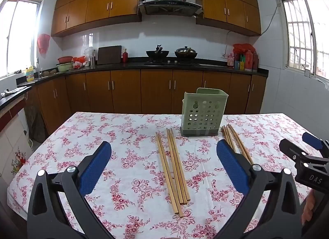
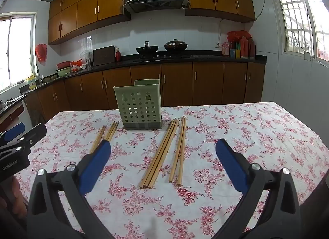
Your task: Organize utensils
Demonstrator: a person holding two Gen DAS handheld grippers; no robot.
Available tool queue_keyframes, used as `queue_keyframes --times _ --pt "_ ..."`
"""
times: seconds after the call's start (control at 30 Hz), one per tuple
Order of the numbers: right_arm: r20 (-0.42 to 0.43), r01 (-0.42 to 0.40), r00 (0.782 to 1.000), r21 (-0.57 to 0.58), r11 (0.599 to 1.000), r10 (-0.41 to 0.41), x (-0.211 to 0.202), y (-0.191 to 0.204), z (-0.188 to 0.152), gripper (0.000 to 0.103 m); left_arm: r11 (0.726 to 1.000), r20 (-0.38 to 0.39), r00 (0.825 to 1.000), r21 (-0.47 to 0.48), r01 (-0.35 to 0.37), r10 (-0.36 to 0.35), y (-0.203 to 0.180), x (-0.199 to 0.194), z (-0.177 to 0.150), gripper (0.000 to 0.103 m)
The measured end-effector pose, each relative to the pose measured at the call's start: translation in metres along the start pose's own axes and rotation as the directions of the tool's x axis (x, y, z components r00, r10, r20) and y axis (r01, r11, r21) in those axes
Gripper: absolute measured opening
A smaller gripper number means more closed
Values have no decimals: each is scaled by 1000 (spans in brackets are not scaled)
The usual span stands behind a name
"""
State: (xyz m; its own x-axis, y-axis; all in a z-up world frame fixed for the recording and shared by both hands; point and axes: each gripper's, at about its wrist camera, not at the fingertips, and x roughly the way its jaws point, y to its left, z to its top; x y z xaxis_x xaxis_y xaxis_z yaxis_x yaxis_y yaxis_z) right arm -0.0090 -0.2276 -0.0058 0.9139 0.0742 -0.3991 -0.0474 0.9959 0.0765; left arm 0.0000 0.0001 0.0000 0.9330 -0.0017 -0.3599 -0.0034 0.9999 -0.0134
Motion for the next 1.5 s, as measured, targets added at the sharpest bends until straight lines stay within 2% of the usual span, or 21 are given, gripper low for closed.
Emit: queue_keyframes --times 1.5 --pt "-8 -2 1000 5 1000 2 2 1 -1 99 1000 -3 1000 0 0 0 0 0 0 101"
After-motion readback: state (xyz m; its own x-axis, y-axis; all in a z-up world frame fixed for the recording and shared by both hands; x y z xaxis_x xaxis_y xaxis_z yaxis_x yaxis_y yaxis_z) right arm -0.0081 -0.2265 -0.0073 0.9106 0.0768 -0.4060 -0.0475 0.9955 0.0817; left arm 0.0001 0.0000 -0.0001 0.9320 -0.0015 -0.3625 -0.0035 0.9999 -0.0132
